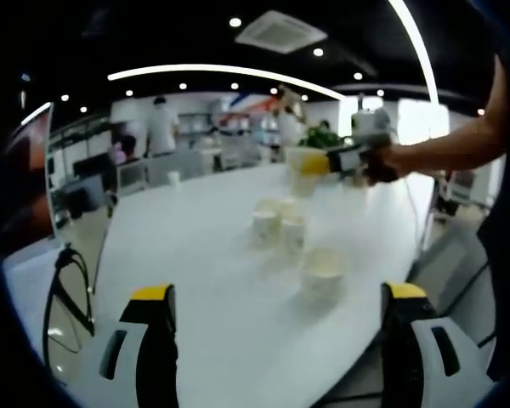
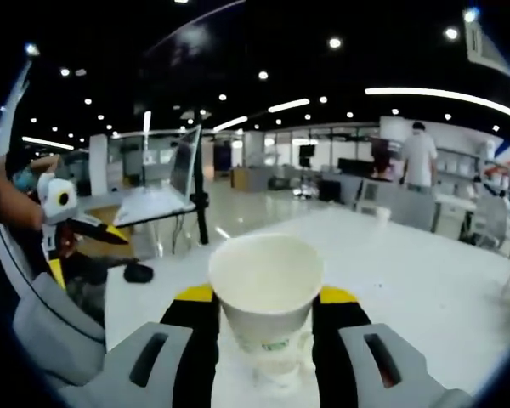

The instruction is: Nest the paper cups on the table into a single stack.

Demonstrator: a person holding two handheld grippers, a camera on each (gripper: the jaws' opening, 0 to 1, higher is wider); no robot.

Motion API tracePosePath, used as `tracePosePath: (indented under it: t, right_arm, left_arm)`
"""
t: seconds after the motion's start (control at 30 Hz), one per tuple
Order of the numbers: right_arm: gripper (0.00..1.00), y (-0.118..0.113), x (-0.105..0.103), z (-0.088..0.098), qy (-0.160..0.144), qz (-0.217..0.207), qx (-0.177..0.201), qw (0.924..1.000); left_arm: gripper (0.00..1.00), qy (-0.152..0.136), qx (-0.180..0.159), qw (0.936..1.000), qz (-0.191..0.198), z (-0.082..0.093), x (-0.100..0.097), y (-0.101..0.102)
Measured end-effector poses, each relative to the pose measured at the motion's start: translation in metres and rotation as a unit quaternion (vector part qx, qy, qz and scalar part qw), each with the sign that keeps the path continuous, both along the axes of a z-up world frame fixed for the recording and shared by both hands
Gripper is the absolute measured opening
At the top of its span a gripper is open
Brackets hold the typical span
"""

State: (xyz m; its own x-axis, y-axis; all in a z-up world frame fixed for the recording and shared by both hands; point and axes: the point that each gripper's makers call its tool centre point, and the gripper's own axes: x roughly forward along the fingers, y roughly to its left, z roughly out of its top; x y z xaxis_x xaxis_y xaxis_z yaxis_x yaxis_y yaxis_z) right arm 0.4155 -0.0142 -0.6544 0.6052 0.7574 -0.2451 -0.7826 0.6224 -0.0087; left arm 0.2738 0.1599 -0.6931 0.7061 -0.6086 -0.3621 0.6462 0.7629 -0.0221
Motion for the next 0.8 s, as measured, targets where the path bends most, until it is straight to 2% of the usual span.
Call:
tracePosePath:
  t: [0.17, 0.8]
  right_arm:
    - [0.39, 0.008, -0.008, -0.002, 0.003, 0.007, 0.004, 1.0000]
    - [0.39, 0.031, -0.033, 0.012, -0.001, 0.035, 0.025, 0.9991]
  left_arm:
    - [1.00, -0.001, -0.001, 1.0000, 0.003, 0.002, 0.000, 0.002]
    - [1.00, 0.003, -0.003, 1.0000, 0.007, -0.002, -0.005, 0.004]
